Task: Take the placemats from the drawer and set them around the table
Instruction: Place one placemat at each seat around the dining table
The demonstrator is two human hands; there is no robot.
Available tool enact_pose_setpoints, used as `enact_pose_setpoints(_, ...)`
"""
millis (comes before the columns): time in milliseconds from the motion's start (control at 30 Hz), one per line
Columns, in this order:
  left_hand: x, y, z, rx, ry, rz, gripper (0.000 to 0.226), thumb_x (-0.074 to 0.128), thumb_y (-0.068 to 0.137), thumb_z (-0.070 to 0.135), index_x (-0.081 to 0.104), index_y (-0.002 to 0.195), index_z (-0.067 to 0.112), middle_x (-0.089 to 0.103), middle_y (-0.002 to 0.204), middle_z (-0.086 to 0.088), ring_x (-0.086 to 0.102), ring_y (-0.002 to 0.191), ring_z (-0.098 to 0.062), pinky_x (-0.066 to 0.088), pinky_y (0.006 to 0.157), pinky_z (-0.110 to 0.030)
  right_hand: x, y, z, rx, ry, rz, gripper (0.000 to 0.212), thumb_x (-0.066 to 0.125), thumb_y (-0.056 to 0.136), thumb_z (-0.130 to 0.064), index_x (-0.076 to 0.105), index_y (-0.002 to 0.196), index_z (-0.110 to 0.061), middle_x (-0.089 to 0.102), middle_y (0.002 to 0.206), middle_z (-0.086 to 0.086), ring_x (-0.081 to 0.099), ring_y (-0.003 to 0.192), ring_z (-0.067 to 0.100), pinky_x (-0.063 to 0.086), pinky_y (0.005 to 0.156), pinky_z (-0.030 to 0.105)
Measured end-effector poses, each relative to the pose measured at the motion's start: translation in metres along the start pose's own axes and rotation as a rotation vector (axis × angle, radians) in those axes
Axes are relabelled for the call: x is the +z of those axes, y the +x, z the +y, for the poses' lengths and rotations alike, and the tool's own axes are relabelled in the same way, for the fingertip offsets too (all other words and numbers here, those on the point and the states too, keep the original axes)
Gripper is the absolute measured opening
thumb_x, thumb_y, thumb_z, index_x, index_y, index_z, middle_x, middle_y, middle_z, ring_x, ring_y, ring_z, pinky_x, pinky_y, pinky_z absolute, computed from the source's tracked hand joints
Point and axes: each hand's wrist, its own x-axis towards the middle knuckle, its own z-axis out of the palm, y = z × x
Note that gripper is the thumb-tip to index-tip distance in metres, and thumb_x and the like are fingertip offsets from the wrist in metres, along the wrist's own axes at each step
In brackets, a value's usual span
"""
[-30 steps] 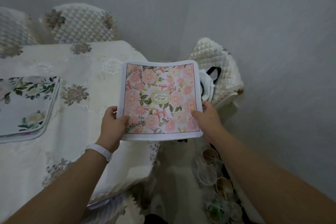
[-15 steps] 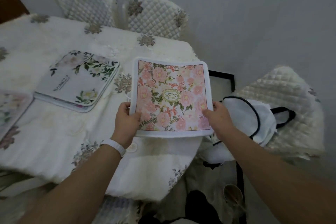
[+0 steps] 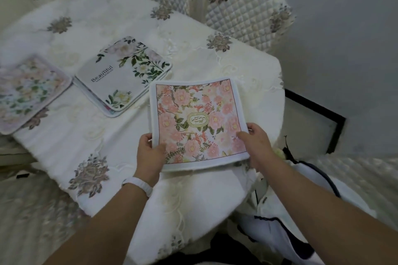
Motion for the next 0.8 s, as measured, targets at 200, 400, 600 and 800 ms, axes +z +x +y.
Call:
enact_pose_setpoints(200,0.042,-0.015,-0.022,-0.145,-0.129,0.104,0.027,0.058,0.09,0.004,0.048,0.098,0.027,0.061,0.096,-0.007,0.058,0.075,-0.02,0.049,0.065,-0.03,0.001,0.023,0.028,0.284,0.39,0.052,0.02,0.063,0.085,-0.002,0.065,0.102,-0.014,0.069,0.098,0.012,0.067,0.089,0.033,0.057,0.075,0.045)
enact_pose_setpoints(400,0.084,-0.04,-0.038,-0.222,-0.175,0.039,0.024,0.057,0.09,0.004,0.048,0.103,0.022,0.061,0.101,-0.007,0.062,0.084,-0.022,0.053,0.069,-0.031,0.021,0.007,0.059,0.282,0.269,0.082,0.021,0.063,0.088,0.002,0.058,0.098,-0.016,0.068,0.097,0.01,0.067,0.088,0.029,0.06,0.071,0.042)
enact_pose_setpoints(600,0.097,-0.044,-0.059,-0.229,-0.198,-0.213,0.042,0.064,0.086,0.003,0.054,0.123,0.02,0.068,0.115,-0.003,0.066,0.104,-0.025,0.056,0.086,-0.05,0.018,0.011,0.062,0.185,0.189,0.152,0.033,0.059,0.083,0.008,0.054,0.108,-0.014,0.067,0.101,0.007,0.065,0.092,0.022,0.056,0.077,0.036)
enact_pose_setpoints(800,0.074,0.038,-0.027,-0.169,-0.299,-0.065,0.036,0.066,0.08,0.002,0.061,0.114,0.012,0.071,0.107,-0.013,0.069,0.097,-0.034,0.057,0.082,-0.053,-0.003,0.022,0.062,0.133,0.123,0.125,0.036,0.057,0.084,0.007,0.053,0.11,-0.017,0.065,0.1,0.002,0.063,0.091,0.017,0.054,0.073,0.033)
